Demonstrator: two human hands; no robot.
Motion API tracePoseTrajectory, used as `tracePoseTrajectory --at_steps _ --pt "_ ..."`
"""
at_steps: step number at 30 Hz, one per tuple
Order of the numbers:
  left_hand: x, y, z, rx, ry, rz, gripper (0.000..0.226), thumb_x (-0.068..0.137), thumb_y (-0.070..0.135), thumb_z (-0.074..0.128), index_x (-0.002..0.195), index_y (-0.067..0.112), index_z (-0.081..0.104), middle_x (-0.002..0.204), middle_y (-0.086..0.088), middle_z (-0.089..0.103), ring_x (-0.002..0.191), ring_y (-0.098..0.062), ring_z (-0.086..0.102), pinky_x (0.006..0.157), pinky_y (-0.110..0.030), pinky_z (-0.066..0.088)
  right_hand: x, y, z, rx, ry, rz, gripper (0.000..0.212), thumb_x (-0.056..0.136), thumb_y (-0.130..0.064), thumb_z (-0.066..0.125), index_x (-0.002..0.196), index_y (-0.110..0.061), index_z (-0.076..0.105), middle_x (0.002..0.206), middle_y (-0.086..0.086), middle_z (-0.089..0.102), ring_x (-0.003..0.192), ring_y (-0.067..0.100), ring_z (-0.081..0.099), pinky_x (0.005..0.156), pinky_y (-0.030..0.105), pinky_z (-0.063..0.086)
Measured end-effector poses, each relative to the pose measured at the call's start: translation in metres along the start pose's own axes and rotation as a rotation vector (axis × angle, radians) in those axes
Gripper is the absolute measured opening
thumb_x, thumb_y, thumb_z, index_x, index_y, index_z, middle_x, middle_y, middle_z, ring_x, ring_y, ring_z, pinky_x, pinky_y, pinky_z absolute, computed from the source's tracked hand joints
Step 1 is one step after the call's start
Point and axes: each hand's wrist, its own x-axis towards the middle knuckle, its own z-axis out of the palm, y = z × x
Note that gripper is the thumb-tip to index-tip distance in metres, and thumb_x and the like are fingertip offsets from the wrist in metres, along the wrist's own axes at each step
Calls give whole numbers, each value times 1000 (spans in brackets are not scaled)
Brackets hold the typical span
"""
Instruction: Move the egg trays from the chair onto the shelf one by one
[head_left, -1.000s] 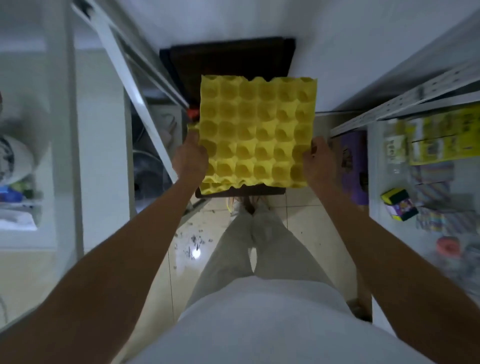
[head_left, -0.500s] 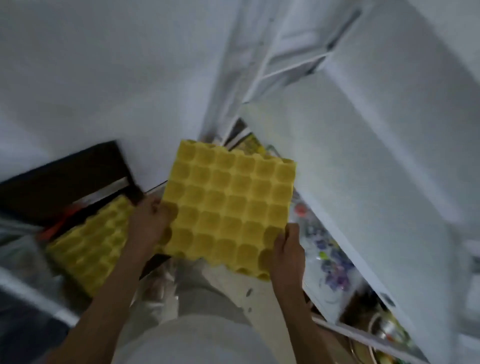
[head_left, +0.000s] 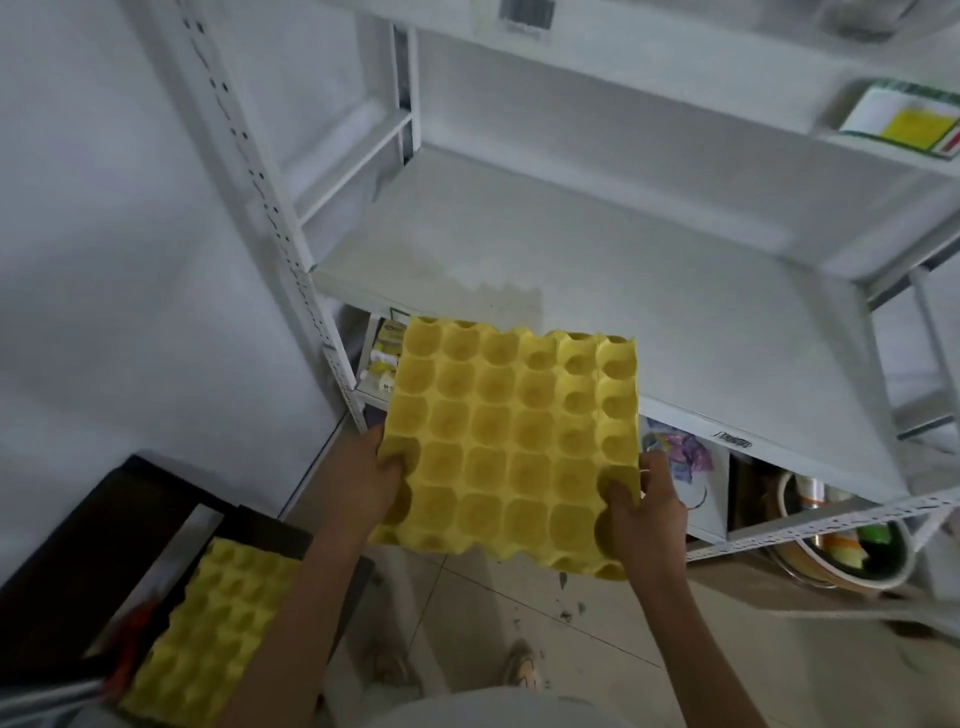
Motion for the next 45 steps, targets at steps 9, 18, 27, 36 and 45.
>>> tracePoseTrajectory --at_steps 9,18,27,36,45 --pt "-5 44 51 -3 117 -44 18 97 15 58 108 15 72 97 -7 72 93 -28 67 89 -47 57 62 32 -29 70 -117 -3 18 94 -9 58 104 -21 49 82 -10 60 70 8 58 56 27 41" --pt "83 74 26 102 108 -54 11 91 19 60 93 21 71 88 -2 71 87 -24 67 82 -41 59 124 -10 5 96 -133 16 16 95 -21 61 104 -31 51 79 -15 62 67 9 60 53 21 40" --pt "307 105 -29 52 -49 61 29 92 36 61 117 22 69 104 6 69 94 -17 63 79 -33 50 222 -99 125 -101 62 47 22 94 -31 58 112 -18 60 97 12 68 83 36 65 69 44 56" --pt "465 122 -105 61 -122 113 45 96 35 53 137 17 62 119 -2 65 119 -28 63 87 -35 46 334 -213 245 -54 86 210 34 93 -32 58 124 -19 68 122 13 71 109 36 66 82 38 51" --pt "516 109 -114 124 -152 167 44 94 34 55 116 -3 64 105 -25 71 100 -41 70 78 -46 57 363 -245 299 -25 -6 224 46 94 -36 56 137 -21 61 135 11 63 120 33 62 98 46 54"
